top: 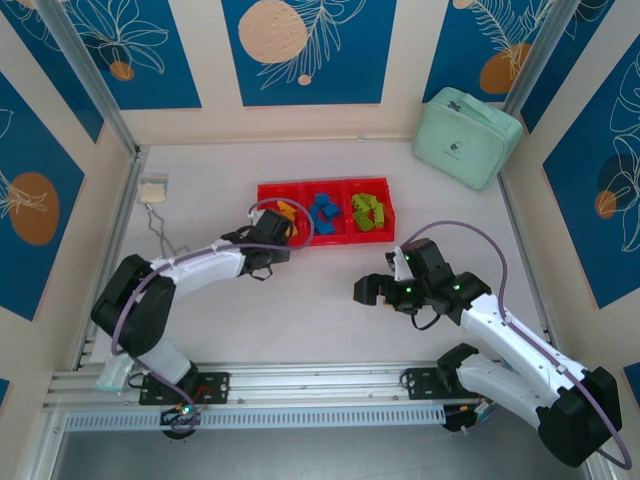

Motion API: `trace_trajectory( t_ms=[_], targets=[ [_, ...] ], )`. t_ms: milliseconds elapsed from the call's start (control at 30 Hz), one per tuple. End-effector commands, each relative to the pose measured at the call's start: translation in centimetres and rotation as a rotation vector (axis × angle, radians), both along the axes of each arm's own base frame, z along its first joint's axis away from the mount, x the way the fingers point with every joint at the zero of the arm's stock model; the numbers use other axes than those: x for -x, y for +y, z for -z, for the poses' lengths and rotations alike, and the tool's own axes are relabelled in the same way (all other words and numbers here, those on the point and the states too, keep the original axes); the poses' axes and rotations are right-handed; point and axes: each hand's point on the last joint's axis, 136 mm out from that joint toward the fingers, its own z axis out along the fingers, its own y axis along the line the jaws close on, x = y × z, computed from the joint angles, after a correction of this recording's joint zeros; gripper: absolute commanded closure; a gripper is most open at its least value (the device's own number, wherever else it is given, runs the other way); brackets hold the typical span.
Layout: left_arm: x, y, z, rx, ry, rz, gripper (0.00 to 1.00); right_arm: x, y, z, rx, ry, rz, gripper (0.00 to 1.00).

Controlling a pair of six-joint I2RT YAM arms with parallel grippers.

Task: Sort the legos into containers by color
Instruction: Pick up the lego from the center of the table, then place the lego in the container.

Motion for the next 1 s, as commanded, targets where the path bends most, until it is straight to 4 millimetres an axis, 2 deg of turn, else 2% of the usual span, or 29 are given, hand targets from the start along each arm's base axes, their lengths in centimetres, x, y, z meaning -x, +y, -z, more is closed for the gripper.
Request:
trace_trajectory(
  t_ms=[0,100,233,400,567,700,833,967],
  targets=[
    [-0.2,0.4,-3.1,-0.008,-0.064,0.011,0.57,0.0,0.1,-1.1,-0.007,-0.014,-0.001,0.01],
    [-1.3,-0.1,-5.1,-0.036,-0.108,0.066,0.57,0.0,0.2,-1.3,-0.011,-0.019,-0.001,0.01],
    [-3.8,0.7,-6.0,-0.114,-0.07,0.088,0.59,0.3,0.3,-1.5,-0.01,-0.018,-0.011,0.01],
    [-7.3,-0.1,-7.6,-0.111,-0.084,0.115,0.61,0.8,-0.3,-1.6,0.007,-0.032,0.0,0.01],
    [-10.5,-0.7,-6.8,-0.127,-0.064,0.111,0.61,1.0,-0.9,-1.7,0.016,-0.041,0.011,0.01],
    [-12.6,-1.0,-4.7,-0.143,-0.021,0.105,0.57,1.3,-1.2,-1.7,0.028,-0.037,0.016,0.01],
    [-13.7,-1.1,-3.0,-0.126,0.01,0.085,0.53,1.5,-1.5,-2.2,0.029,-0.047,0.013,0.01],
    [-14.0,-1.3,-3.4,-0.106,-0.008,0.082,0.43,1.8,-2.0,-2.3,0.042,-0.052,0.022,0.01]
  ],
)
